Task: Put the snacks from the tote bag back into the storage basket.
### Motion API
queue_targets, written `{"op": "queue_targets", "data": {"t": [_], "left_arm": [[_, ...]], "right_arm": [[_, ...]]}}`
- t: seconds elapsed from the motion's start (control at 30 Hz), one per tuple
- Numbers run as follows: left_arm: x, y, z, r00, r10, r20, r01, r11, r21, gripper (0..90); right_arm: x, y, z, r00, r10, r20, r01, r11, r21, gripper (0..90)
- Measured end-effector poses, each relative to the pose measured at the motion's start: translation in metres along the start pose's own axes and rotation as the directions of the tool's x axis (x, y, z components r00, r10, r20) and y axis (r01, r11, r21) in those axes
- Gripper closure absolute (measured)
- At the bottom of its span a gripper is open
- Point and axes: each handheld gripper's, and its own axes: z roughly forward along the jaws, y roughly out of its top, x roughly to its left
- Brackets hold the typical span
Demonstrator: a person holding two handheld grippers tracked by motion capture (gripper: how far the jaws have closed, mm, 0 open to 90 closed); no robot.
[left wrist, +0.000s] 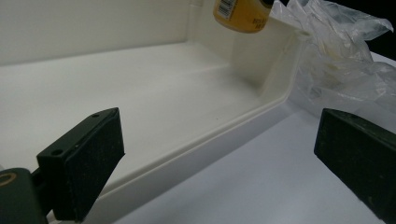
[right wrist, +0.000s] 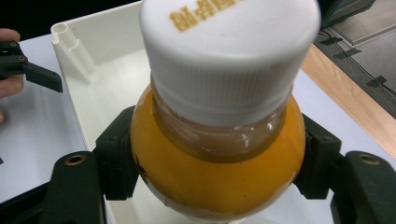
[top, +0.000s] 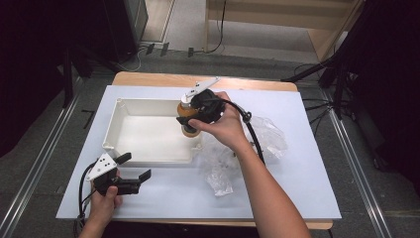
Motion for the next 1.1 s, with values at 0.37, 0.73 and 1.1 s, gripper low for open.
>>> {"op": "queue_targets", "data": {"t": [0.37, 0.73, 1.1], "left_arm": [[0.000, 0.000, 0.000, 1.0000, 0.002, 0.001, -0.002, 1.0000, 0.000, 1.8], [0.000, 0.000, 0.000, 1.0000, 0.000, -0.001, 0.000, 1.0000, -0.002, 1.8], [0.001, 0.000, 0.000, 1.0000, -0.001, 0.001, 0.001, 1.0000, -0.002, 1.8]], "right_arm": [[-0.001, -0.009, 0.009, 0.9999, 0.005, -0.009, -0.005, 1.000, 0.013, 31.0], [0.000, -0.018, 0.018, 0.9998, 0.008, -0.016, -0.008, 1.000, 0.030, 31.0], [0.002, -0.026, 0.027, 0.9997, 0.002, -0.025, -0.001, 0.999, 0.044, 31.0]]}}
